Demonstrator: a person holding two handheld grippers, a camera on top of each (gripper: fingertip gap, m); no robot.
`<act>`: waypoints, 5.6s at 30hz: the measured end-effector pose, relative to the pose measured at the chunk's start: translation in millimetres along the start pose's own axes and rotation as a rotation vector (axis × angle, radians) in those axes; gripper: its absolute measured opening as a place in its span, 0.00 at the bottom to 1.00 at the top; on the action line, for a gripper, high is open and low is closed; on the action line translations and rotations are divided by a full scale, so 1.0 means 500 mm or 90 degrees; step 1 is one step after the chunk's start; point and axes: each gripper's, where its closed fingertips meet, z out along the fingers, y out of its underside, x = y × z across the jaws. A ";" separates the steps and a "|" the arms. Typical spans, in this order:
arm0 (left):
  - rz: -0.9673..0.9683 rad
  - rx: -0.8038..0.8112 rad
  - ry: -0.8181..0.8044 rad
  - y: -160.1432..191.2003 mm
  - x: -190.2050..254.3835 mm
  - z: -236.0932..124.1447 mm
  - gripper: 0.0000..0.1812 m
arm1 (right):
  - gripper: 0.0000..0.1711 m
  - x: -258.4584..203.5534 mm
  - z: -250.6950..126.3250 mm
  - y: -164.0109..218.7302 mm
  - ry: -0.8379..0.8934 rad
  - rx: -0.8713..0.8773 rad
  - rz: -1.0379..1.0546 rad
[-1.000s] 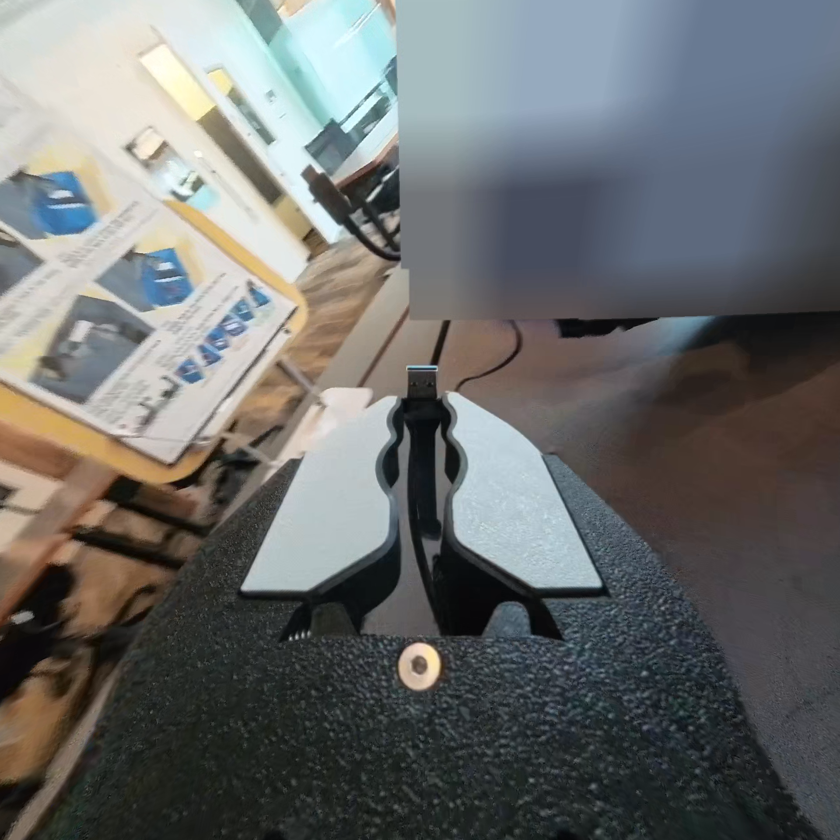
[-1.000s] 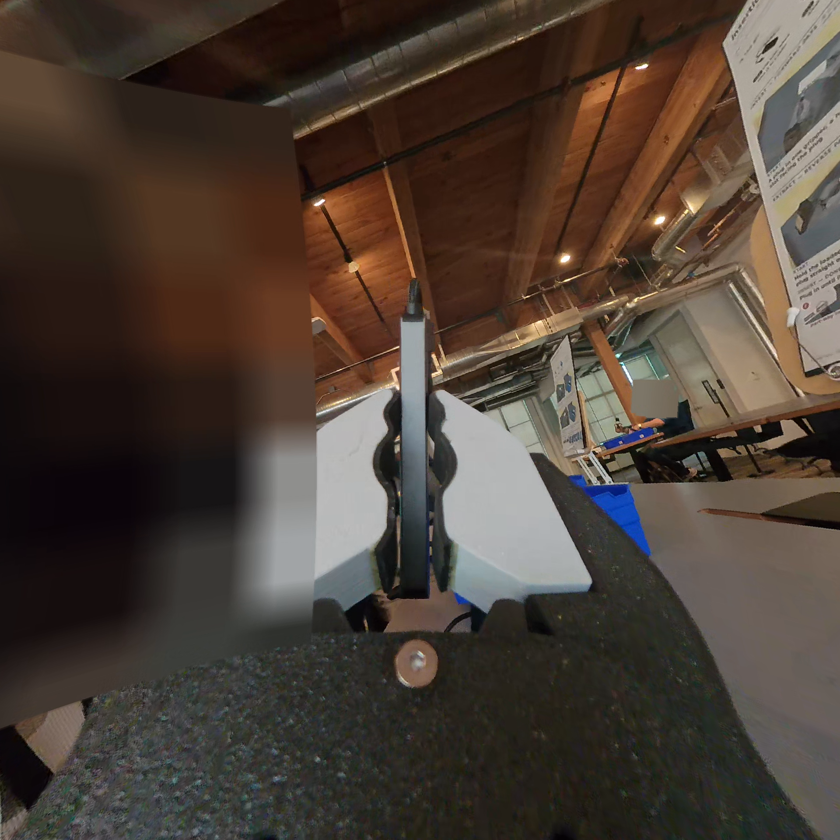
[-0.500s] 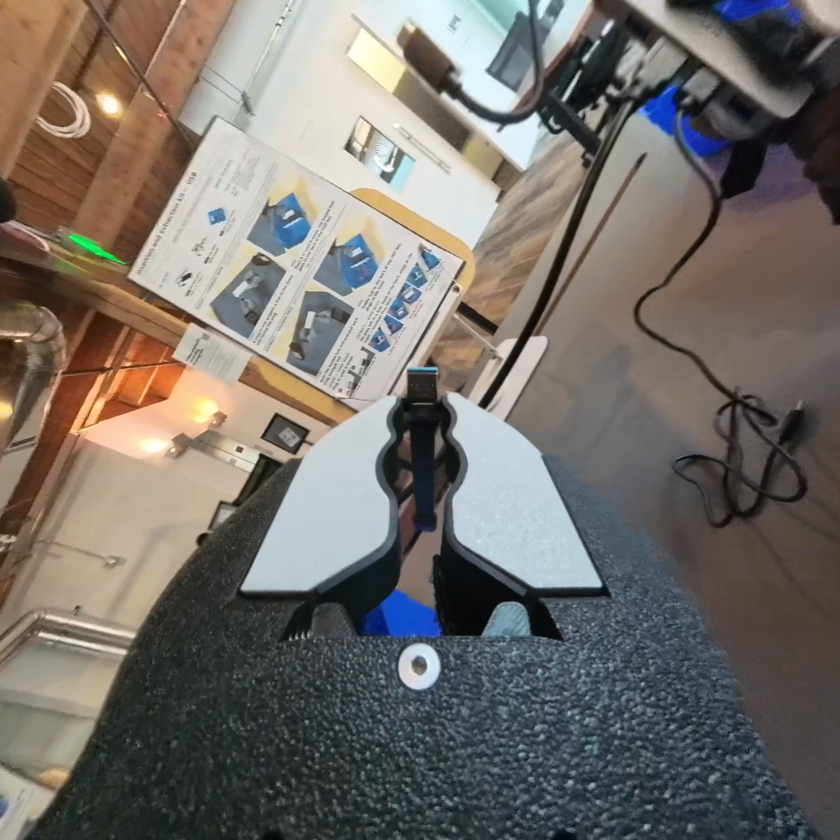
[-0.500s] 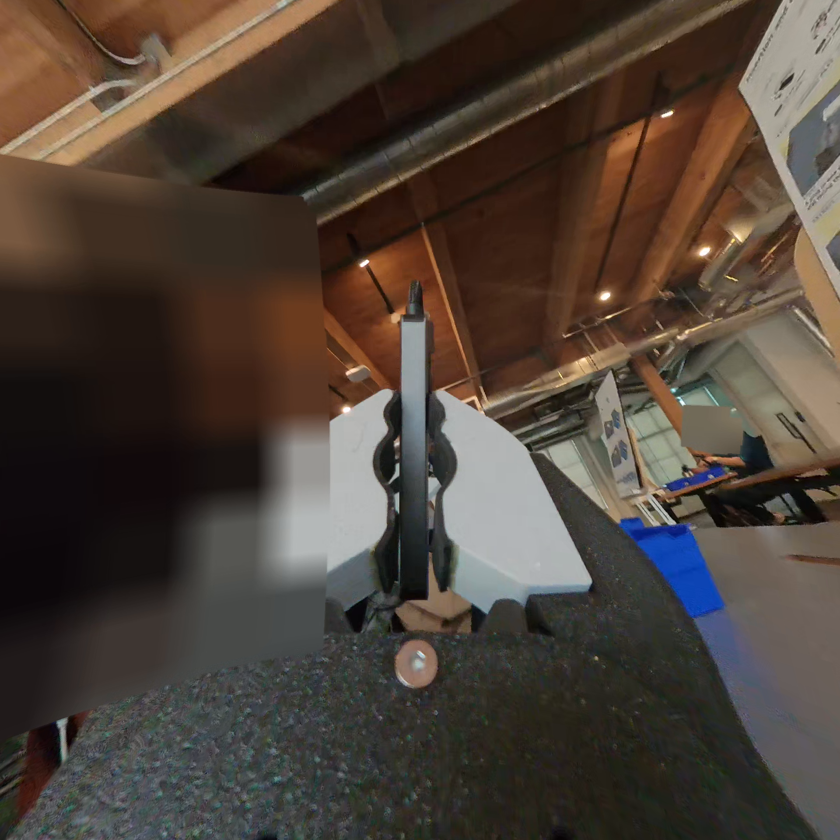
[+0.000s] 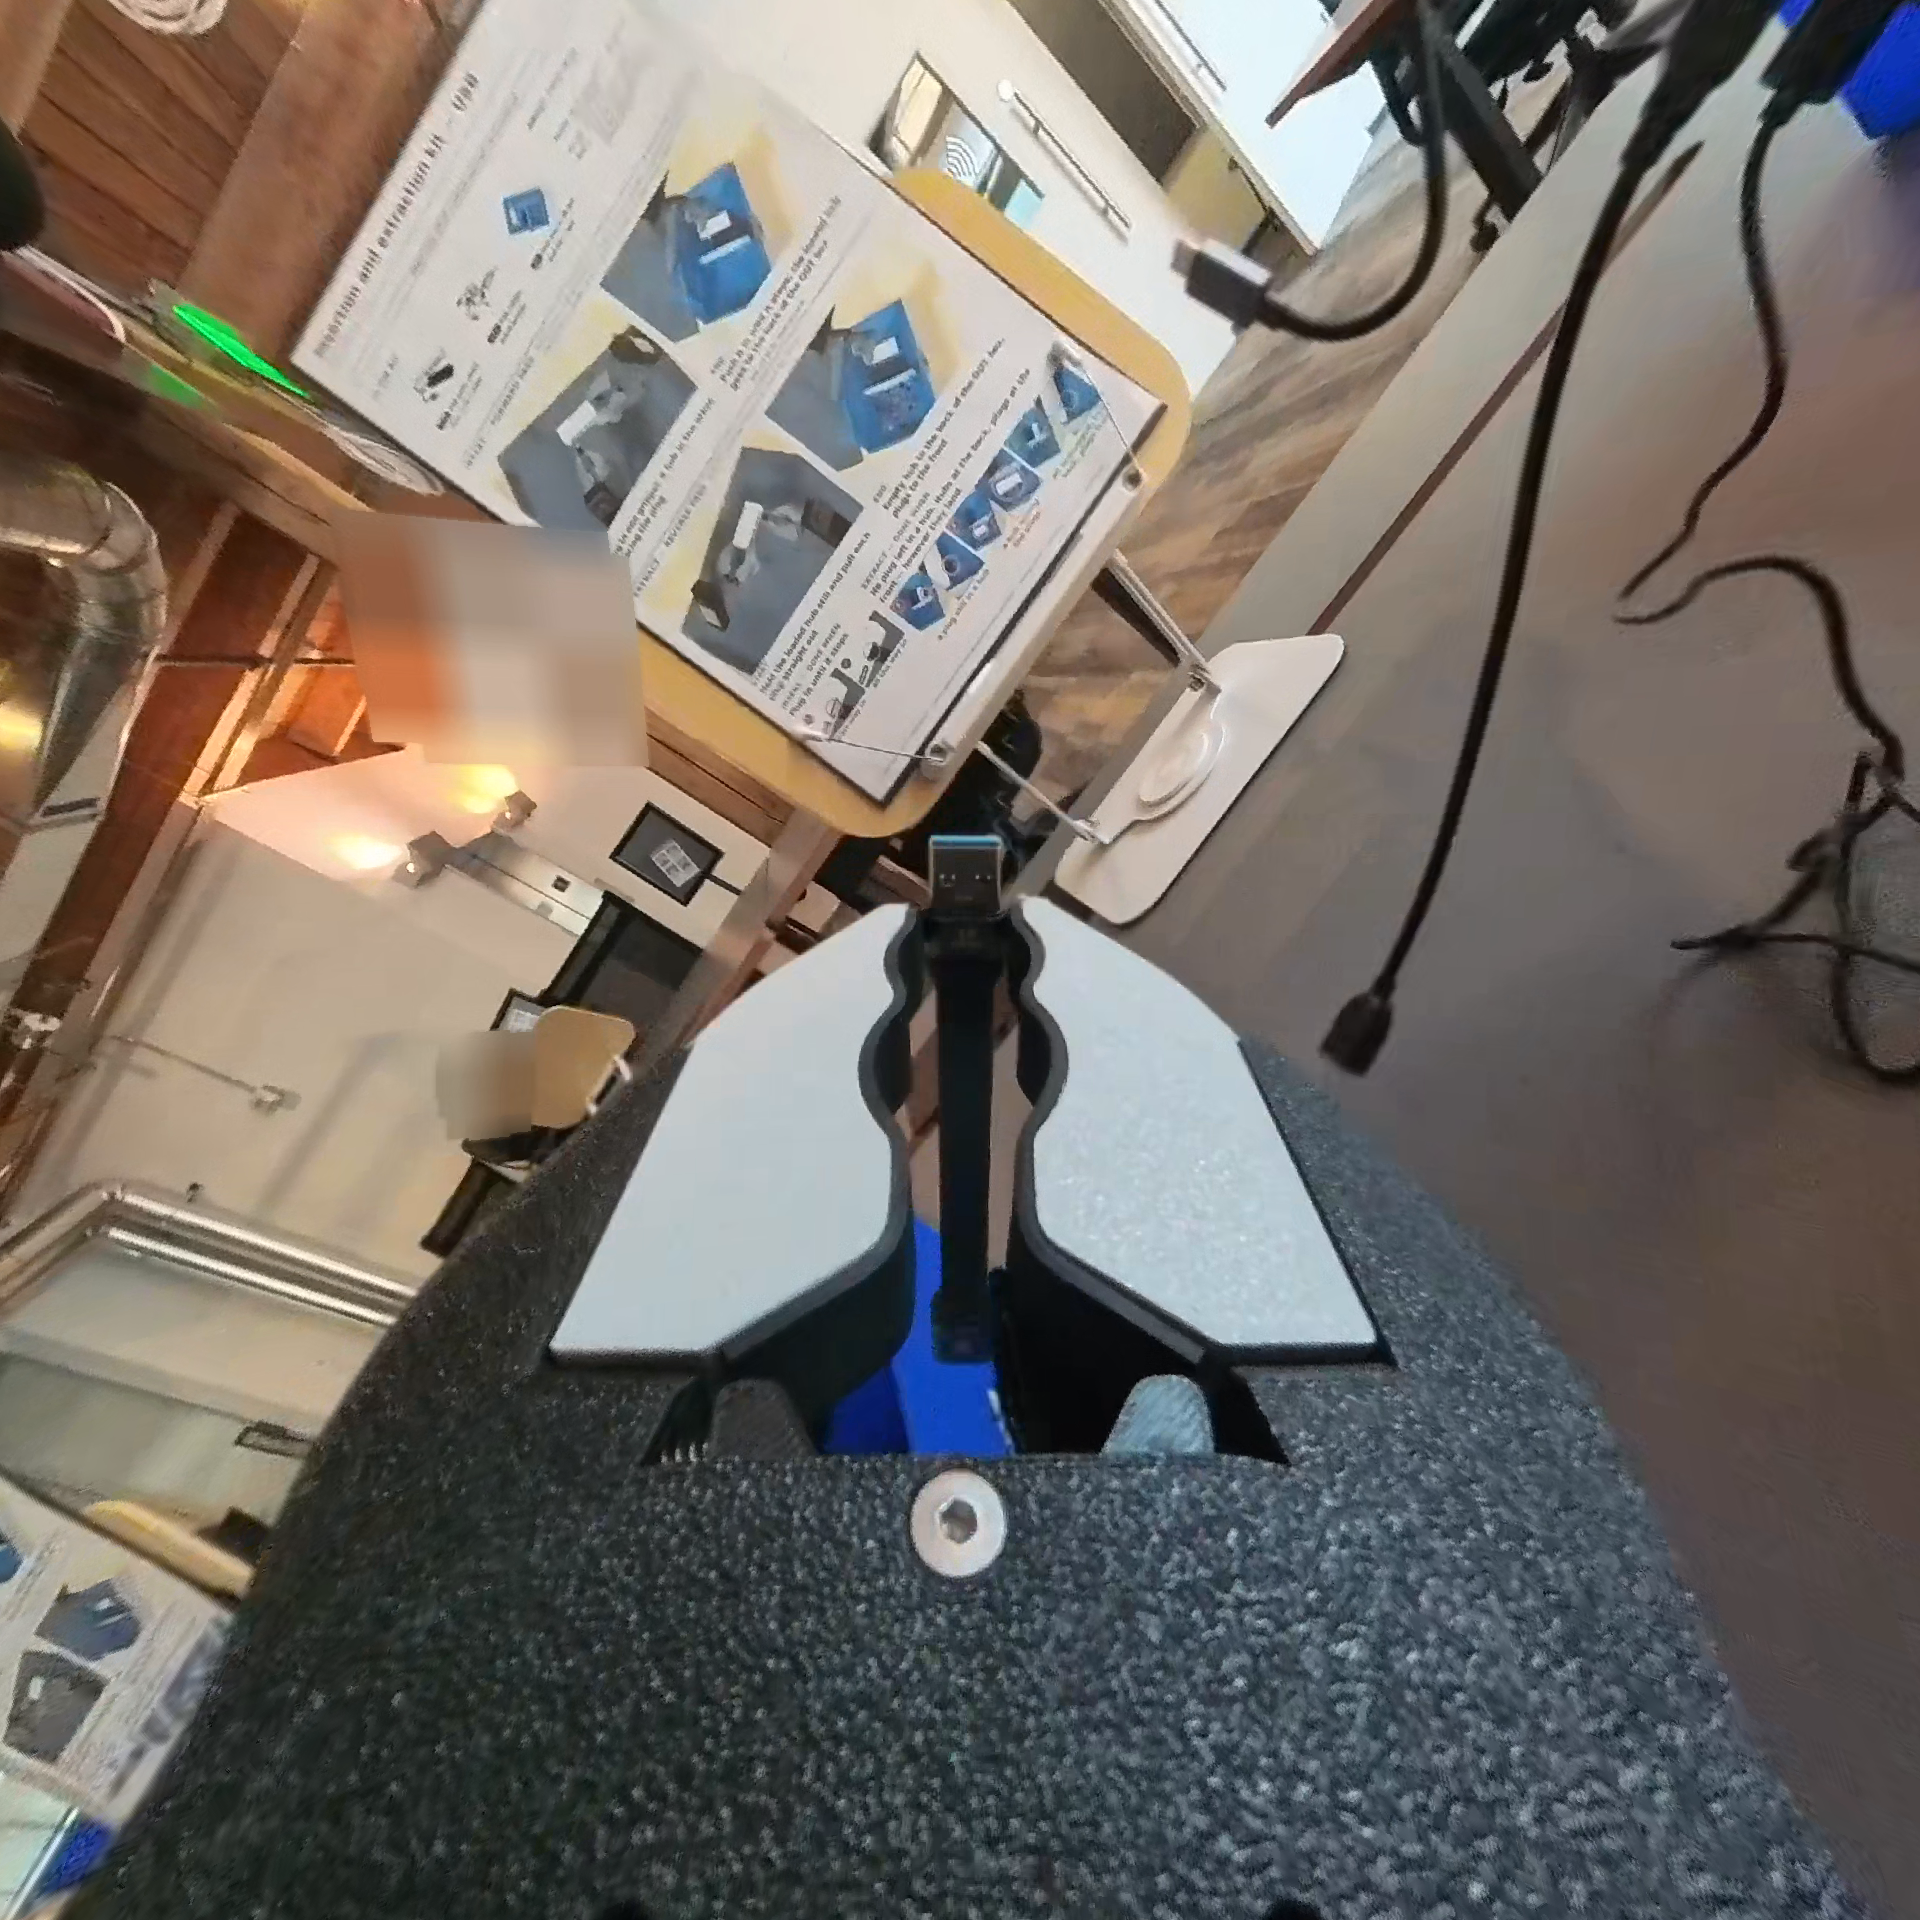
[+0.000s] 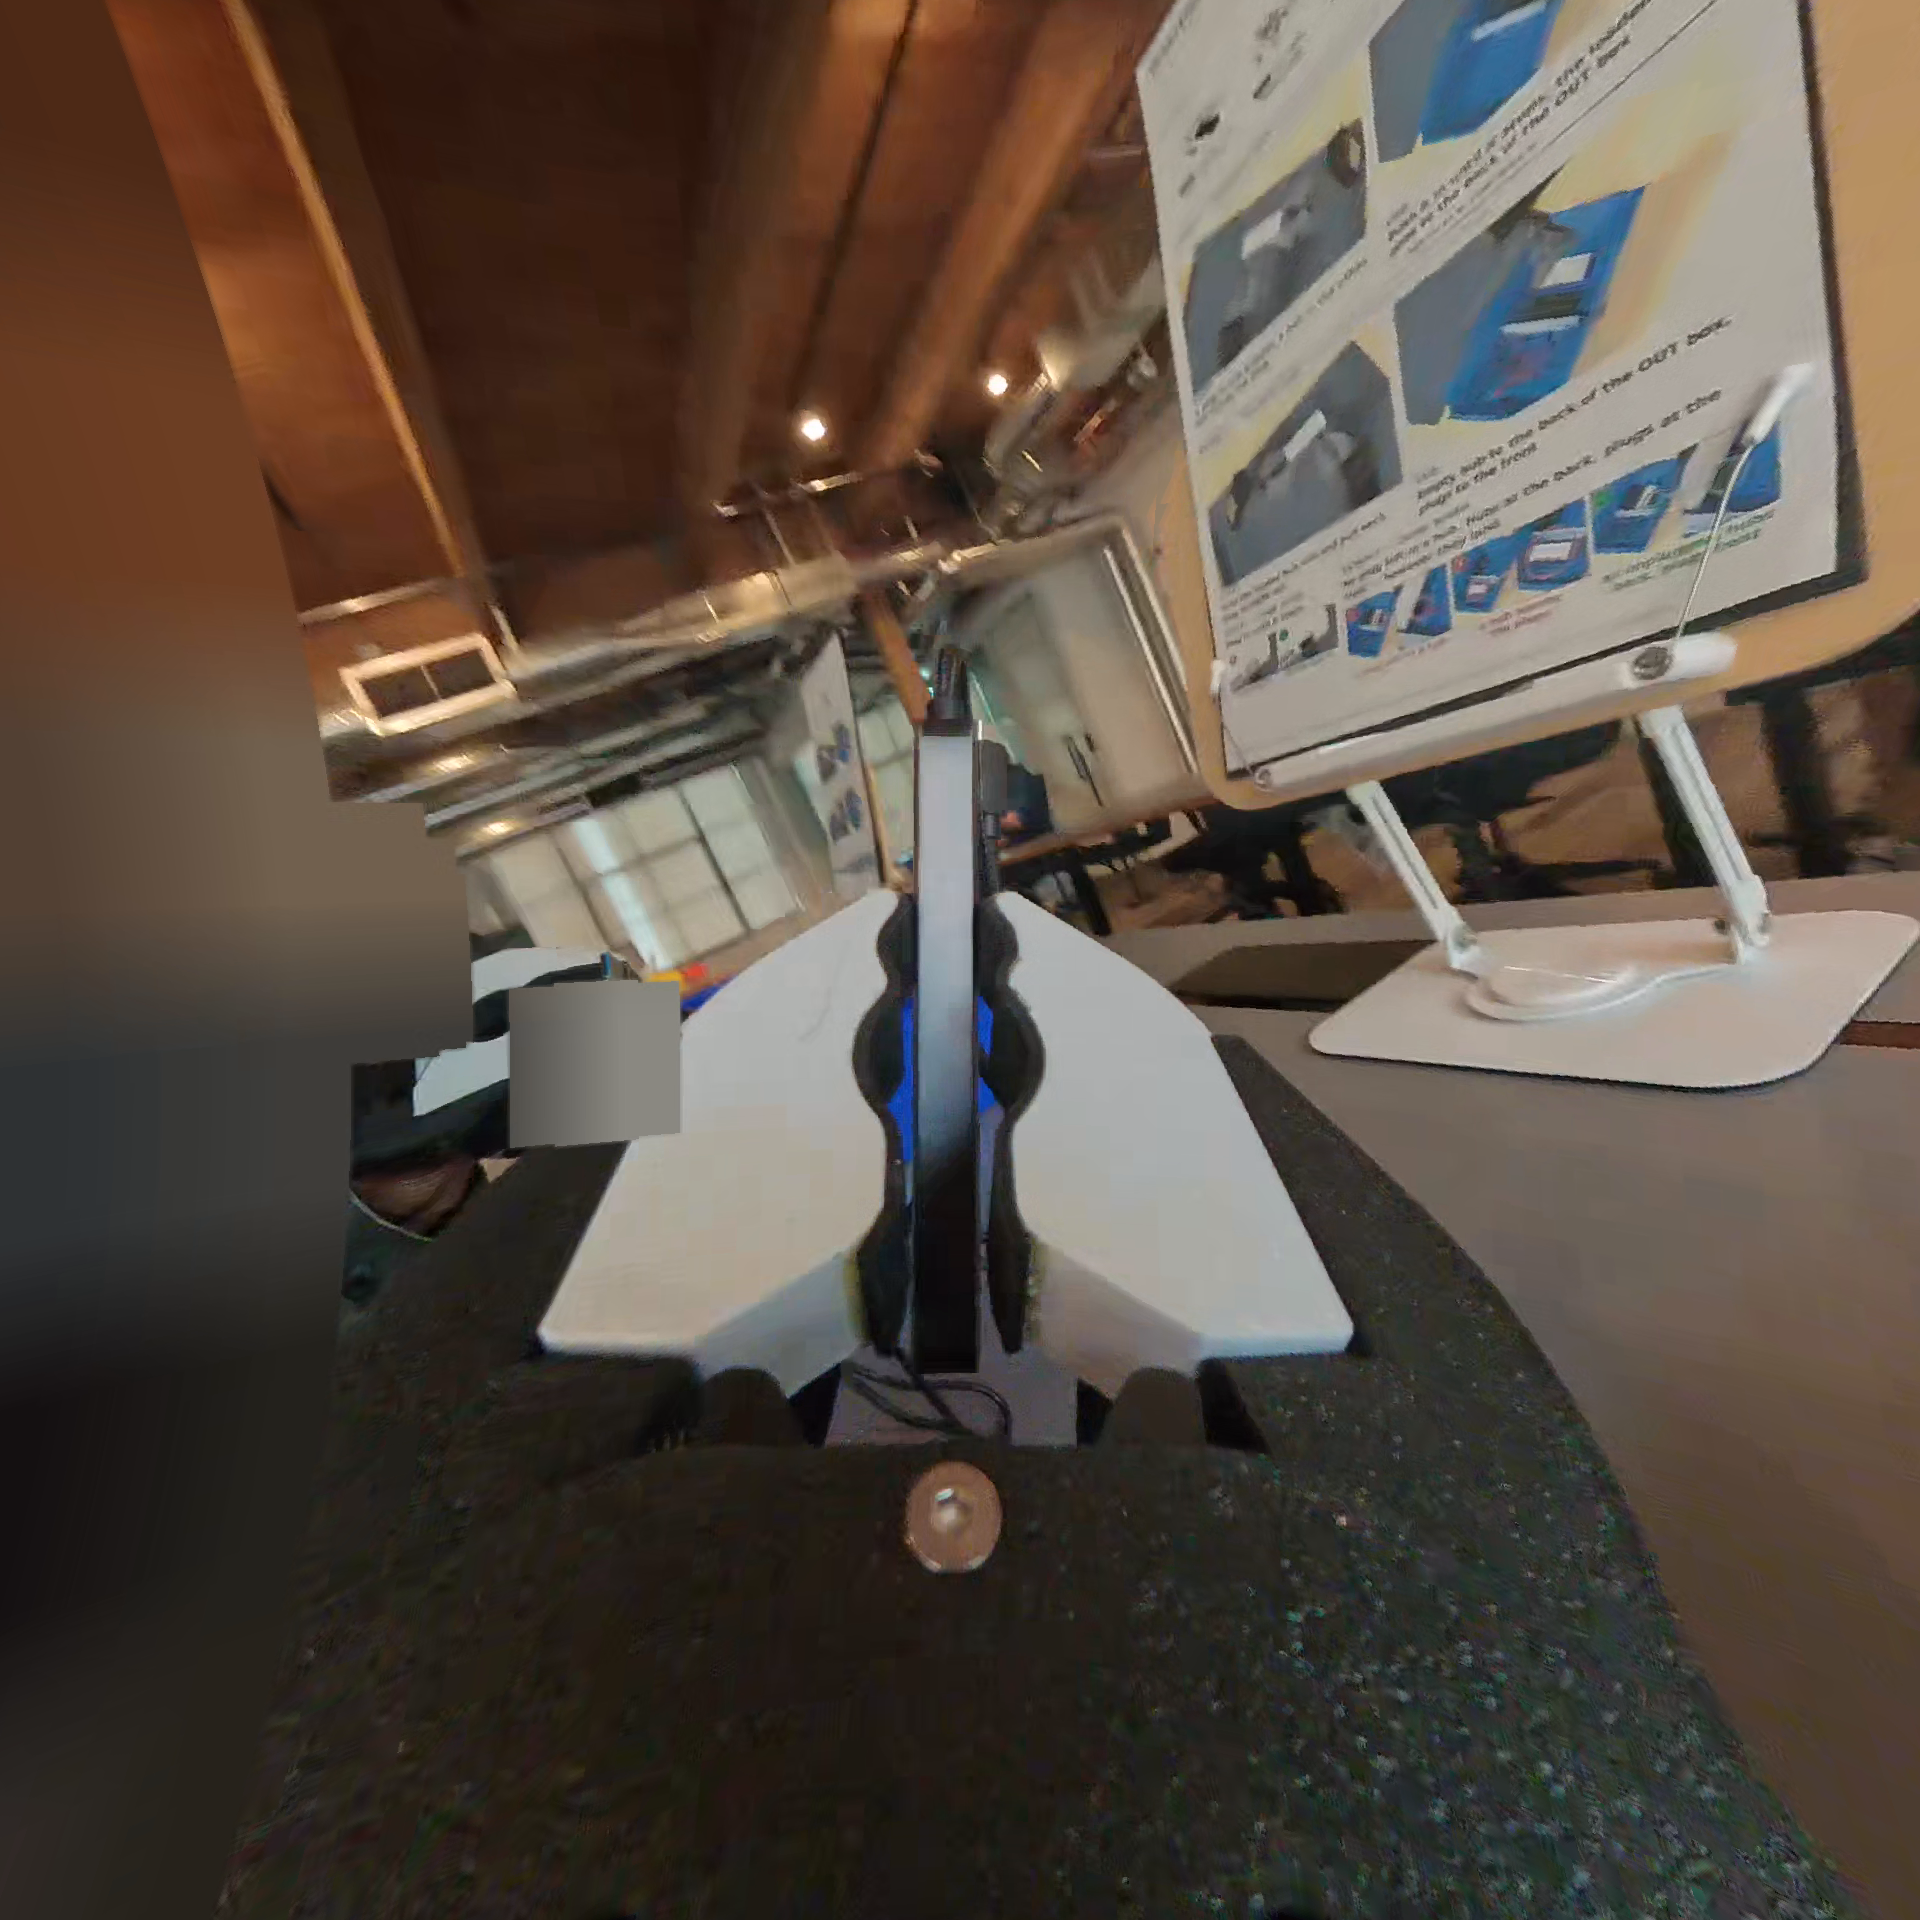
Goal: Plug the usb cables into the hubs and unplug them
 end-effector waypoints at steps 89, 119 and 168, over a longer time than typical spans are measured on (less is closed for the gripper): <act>0.151 -0.206 0.182 -0.062 0.248 0.107 0.08 | 0.06 -0.121 0.080 0.214 -0.096 -0.177 -0.061; 0.098 -0.163 0.191 -0.111 0.246 0.078 0.08 | 0.06 -0.141 0.062 0.197 -0.251 -0.111 0.169; -0.035 -0.185 0.236 -0.083 0.241 0.076 0.08 | 0.06 -0.167 0.097 0.202 -0.046 -0.104 -0.189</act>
